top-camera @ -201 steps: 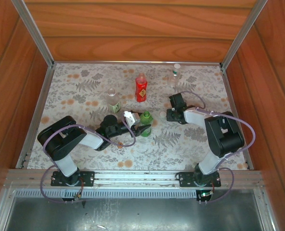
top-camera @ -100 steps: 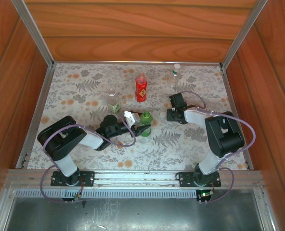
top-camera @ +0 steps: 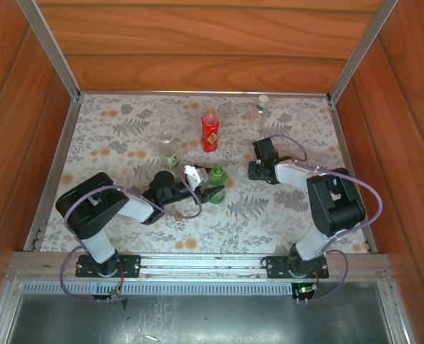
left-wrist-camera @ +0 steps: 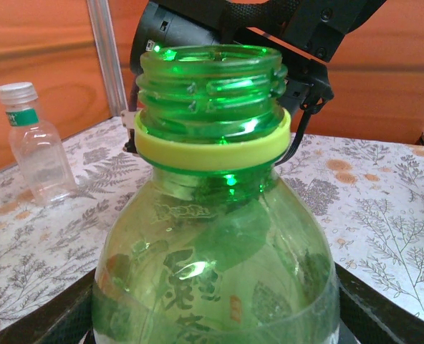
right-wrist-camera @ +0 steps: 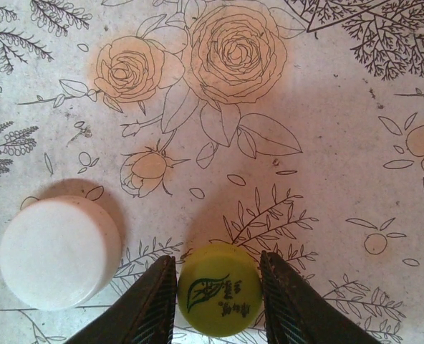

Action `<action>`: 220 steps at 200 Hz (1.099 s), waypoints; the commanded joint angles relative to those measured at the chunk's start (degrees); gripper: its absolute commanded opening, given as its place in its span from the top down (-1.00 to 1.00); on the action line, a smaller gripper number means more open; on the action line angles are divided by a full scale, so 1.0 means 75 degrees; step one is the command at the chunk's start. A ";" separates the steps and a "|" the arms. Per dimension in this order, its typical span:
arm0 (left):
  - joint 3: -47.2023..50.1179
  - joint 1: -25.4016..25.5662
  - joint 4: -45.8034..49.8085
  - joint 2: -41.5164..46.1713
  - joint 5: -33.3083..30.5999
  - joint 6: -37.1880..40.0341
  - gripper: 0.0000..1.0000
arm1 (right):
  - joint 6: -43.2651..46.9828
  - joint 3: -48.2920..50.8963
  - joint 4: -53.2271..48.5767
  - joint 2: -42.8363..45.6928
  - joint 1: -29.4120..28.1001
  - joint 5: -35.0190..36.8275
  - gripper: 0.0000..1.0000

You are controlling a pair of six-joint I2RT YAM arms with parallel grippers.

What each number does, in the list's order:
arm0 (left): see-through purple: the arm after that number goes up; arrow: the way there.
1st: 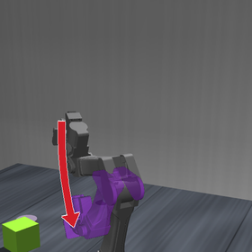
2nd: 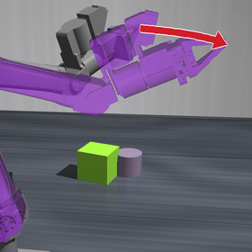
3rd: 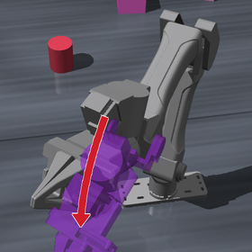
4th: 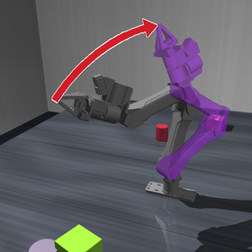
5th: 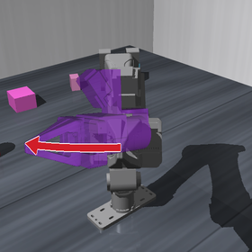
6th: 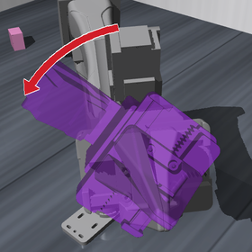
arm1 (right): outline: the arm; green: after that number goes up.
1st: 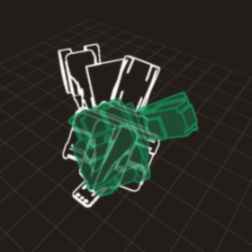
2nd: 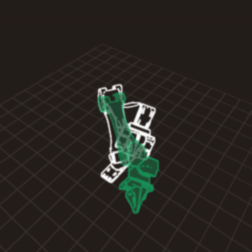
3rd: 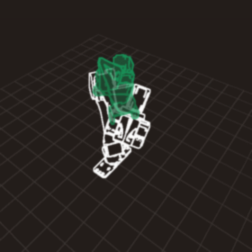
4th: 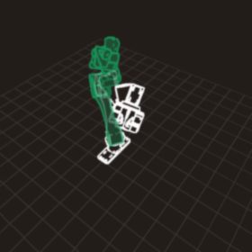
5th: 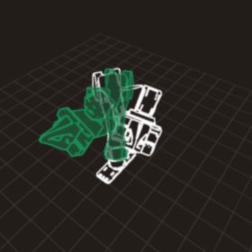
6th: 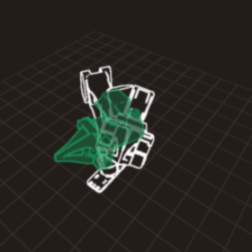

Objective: Screw on the bottle caps

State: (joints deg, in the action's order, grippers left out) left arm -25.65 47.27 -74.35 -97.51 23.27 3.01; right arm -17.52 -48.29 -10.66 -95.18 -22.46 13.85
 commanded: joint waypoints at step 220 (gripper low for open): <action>0.0068 0.0029 0.0166 -0.0045 0.0249 -0.0039 -0.29 | 0.0232 -0.0216 -0.1275 0.1225 -0.0039 -0.0755 0.26</action>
State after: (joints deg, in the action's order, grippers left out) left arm -25.65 47.27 -74.37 -97.51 23.29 2.98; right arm -17.02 -48.40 -15.84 -89.01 -22.48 10.98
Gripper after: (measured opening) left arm 0.648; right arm 0.367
